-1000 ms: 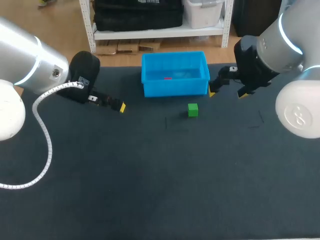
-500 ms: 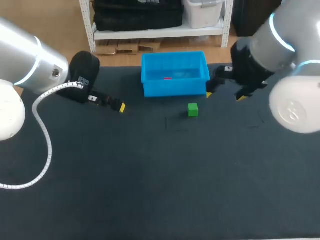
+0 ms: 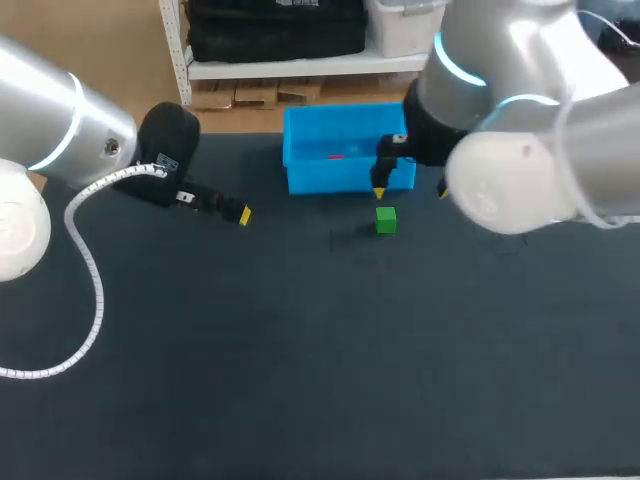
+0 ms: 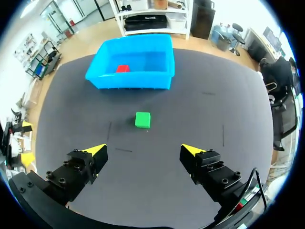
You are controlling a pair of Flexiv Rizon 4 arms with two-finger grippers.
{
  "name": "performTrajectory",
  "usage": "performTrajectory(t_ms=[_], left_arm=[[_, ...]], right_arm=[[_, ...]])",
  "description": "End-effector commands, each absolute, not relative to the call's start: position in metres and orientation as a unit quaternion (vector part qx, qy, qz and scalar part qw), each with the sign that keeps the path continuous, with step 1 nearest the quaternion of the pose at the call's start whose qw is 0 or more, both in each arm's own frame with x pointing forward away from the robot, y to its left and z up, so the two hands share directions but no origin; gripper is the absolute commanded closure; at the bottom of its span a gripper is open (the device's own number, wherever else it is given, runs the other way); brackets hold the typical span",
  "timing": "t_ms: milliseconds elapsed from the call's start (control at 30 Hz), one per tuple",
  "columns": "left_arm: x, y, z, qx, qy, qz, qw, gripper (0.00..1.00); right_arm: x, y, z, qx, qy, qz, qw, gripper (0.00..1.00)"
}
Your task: Use the left arm to pick the red cube and place it into the blue plastic box first, then use the right arm to grasp the green cube and put it into the same blue plastic box after the first action is fully finished.
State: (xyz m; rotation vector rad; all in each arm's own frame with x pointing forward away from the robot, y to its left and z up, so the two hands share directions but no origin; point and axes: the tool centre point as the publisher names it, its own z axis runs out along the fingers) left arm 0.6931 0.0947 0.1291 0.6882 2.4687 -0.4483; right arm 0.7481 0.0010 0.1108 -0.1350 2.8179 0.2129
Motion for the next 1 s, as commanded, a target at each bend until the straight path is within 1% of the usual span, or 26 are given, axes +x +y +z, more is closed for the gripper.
performTrajectory(t_ms=[33, 133, 233, 867, 1000], left_arm=[[0.694, 0.096, 0.128, 0.256, 0.913, -0.169, 0.268, 0.00], [0.694, 0.096, 0.128, 0.256, 0.913, -0.169, 0.268, 0.00], [0.694, 0.096, 0.128, 0.256, 0.913, -0.169, 0.268, 0.00], [0.694, 0.096, 0.128, 0.256, 0.913, -0.169, 0.268, 0.00], [0.694, 0.096, 0.128, 0.256, 0.913, -0.169, 0.268, 0.00]], right_arm=[[0.762, 0.011, 0.097, -0.034, 0.987, 0.030, 0.154, 0.00], [0.770, 0.010, 0.086, -0.029, 0.989, 0.012, 0.146, 0.00], [0.775, 0.006, 0.079, -0.011, 0.988, 0.039, 0.150, 0.00], [0.775, 0.006, 0.079, -0.011, 0.988, 0.039, 0.150, 0.00], [0.783, 0.012, 0.074, -0.025, 0.988, 0.015, 0.154, 0.00]])
